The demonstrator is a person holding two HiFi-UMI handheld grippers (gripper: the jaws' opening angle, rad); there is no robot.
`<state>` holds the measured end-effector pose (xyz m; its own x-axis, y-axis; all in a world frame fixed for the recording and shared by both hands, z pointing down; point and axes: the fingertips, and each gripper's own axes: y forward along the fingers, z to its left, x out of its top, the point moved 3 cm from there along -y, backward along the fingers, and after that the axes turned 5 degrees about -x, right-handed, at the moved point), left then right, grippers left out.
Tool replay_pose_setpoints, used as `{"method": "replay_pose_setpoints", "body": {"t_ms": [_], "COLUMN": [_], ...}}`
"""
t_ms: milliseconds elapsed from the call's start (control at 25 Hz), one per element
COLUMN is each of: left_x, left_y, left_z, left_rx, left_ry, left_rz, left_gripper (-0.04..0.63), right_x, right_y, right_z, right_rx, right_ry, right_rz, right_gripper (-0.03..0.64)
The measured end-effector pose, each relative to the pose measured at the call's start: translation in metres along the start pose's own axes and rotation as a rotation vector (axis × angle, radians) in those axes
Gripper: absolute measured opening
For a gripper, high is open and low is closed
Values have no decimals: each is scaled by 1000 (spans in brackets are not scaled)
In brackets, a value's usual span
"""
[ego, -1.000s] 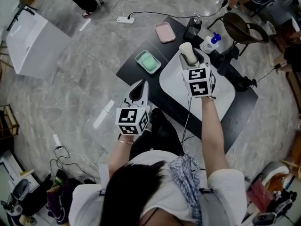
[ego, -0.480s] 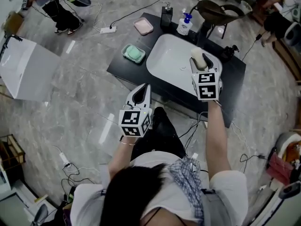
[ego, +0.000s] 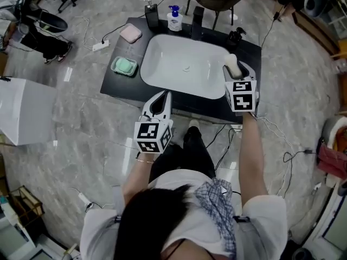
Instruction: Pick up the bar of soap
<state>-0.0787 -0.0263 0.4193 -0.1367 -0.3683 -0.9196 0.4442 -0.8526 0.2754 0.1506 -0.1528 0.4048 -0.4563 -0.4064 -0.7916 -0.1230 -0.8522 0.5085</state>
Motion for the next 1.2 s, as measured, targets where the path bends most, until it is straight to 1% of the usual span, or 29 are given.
{"method": "replay_pose_setpoints", "body": {"t_ms": [120,200,360,520,640,760,880,1080,1200], "left_x": [2,4,11,8,5,1,-1,-2,-3], "left_y": [29,46,84,111,130,145,159,182,192], "left_z": [-17,-30,-55,-75,-83,-86,-86,-89,-87], "left_rx": [-26,-40,-74,-89,-88,-71,-47,-47,-29], "left_ry": [16,25,42,53,56,49,37,33,33], "left_rz": [10,20,30,57,80,99,114,123,136], "left_gripper": [11,11,11,11,11,11,11,11,11], "right_x": [-22,-36,-57,-82,-98,-114,-127,-144,-152], "right_y": [6,9,22,40,56,72,88,114,128], "right_z": [-25,-42,-77,-95,-107,-115,-118,-123,-121], "right_rx": [-15,-23,-44,-18,0,25,58,92,121], "right_ry": [39,44,79,97,106,123,131,150,160], "right_rz": [27,42,52,105,138,169,199,234,243], "right_gripper": [213,213,213,213,213,213,213,213,213]}}
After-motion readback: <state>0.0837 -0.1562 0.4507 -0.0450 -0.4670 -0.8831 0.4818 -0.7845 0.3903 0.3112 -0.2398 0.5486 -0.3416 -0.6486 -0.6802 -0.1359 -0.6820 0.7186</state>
